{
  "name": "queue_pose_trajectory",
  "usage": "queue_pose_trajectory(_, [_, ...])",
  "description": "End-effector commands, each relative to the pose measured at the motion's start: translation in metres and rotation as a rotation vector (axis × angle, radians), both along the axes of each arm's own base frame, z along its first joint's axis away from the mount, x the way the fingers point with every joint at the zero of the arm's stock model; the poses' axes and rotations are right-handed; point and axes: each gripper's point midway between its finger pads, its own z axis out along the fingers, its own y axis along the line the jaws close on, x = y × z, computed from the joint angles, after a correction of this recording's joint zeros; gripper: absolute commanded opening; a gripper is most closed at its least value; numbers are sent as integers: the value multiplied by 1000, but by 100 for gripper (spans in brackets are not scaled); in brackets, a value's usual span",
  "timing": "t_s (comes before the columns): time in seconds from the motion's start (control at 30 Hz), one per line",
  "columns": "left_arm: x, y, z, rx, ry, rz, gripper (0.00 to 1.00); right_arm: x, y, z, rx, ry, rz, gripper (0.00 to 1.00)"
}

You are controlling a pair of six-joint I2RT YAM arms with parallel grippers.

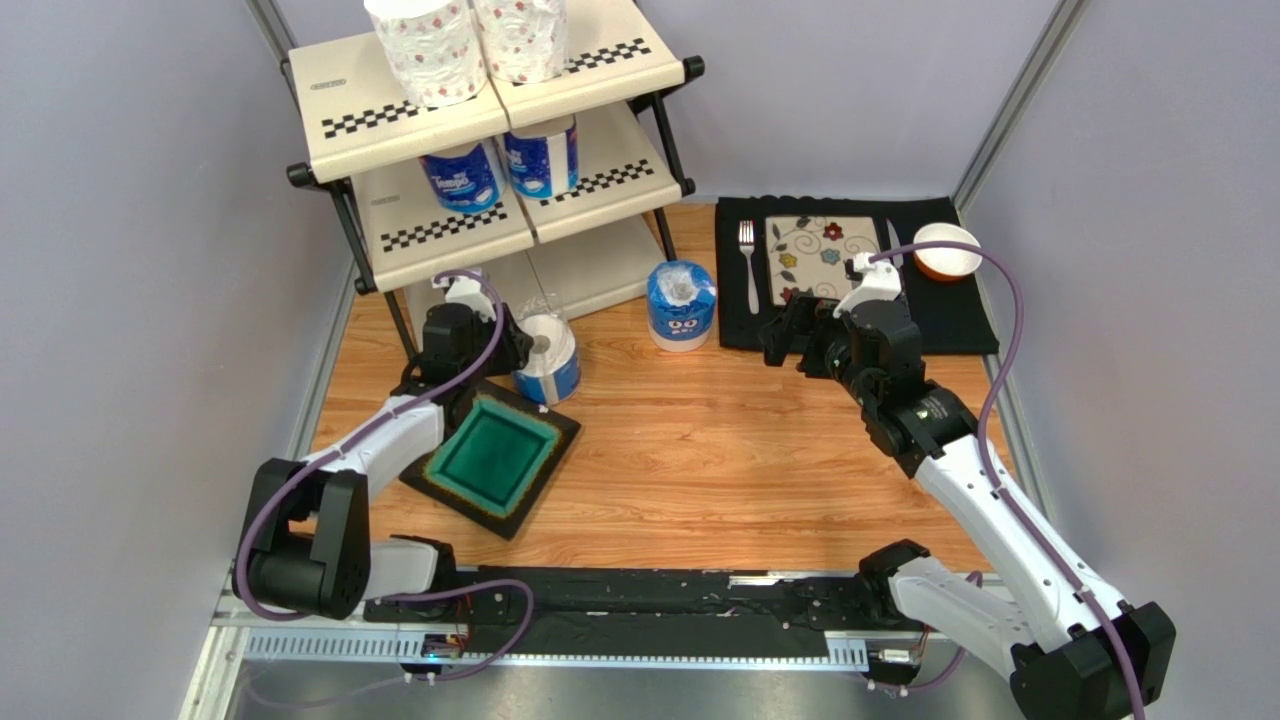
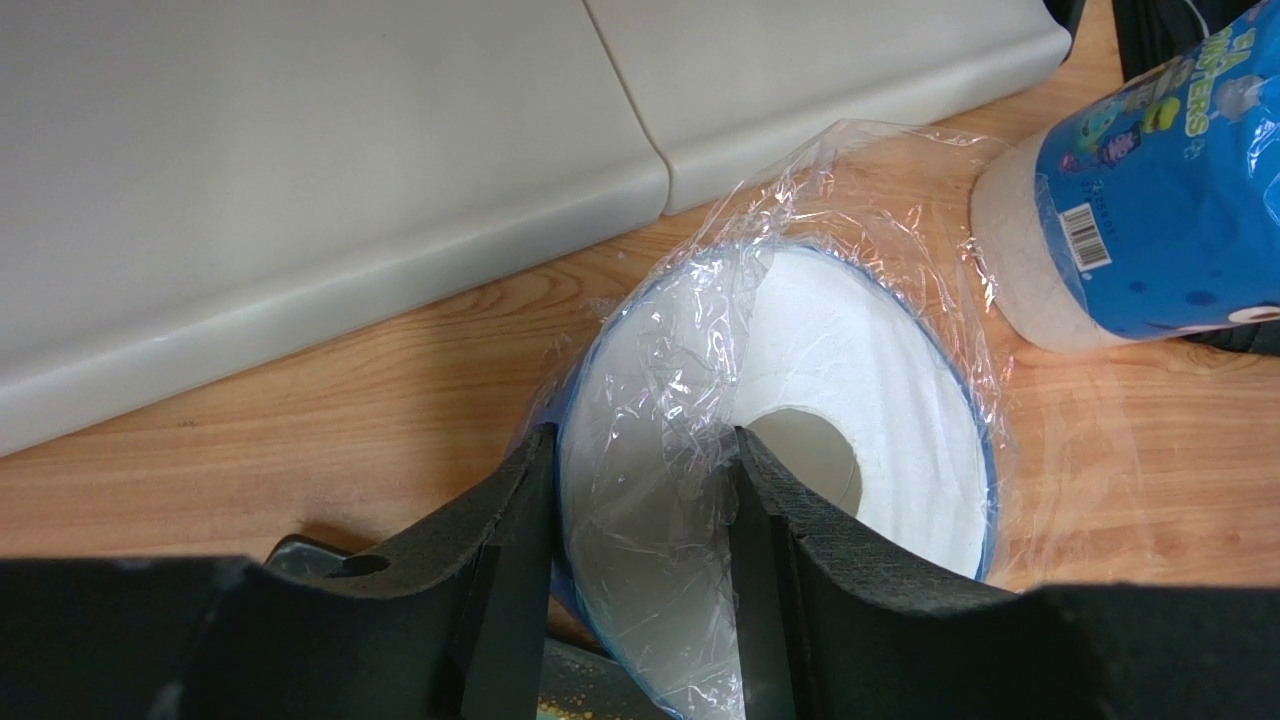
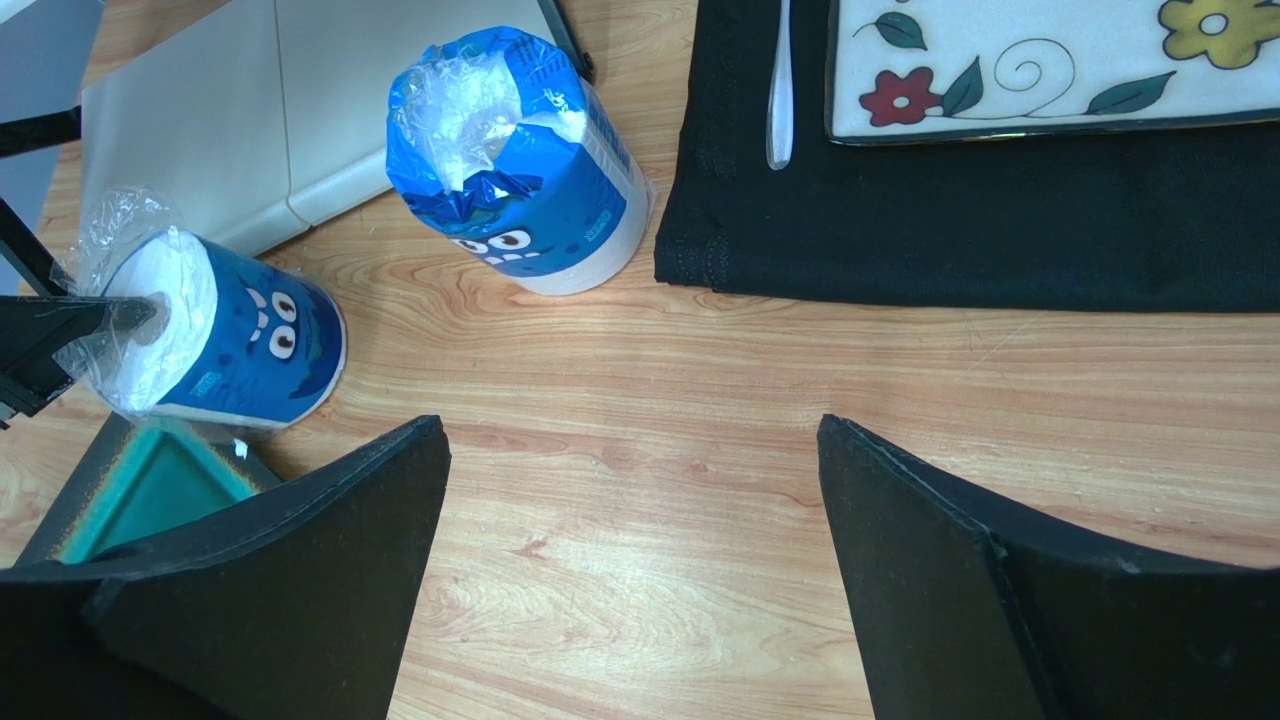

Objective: Place and organize the paper towels onto the shelf

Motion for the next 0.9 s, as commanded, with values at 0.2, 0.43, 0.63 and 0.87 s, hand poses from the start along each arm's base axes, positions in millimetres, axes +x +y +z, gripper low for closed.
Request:
queue_pose_trajectory(0.2, [12,-5,11,1,-22,2,27,0,-5,3,-22,-14,-14,97])
queue_pose_trajectory(0.43, [24,-10,65,-90,-171,29,26,1,-4,3,-21,-13,-13,97])
queue_pose_trajectory(0.63, [37,-9,94,-158,-243,82,27,1,-2,0,-18,-6,-5,97])
queue_pose_trajectory(0.87, [58,2,91,-176,-257,190,26,0,-2,1,-15,-11,-2,97])
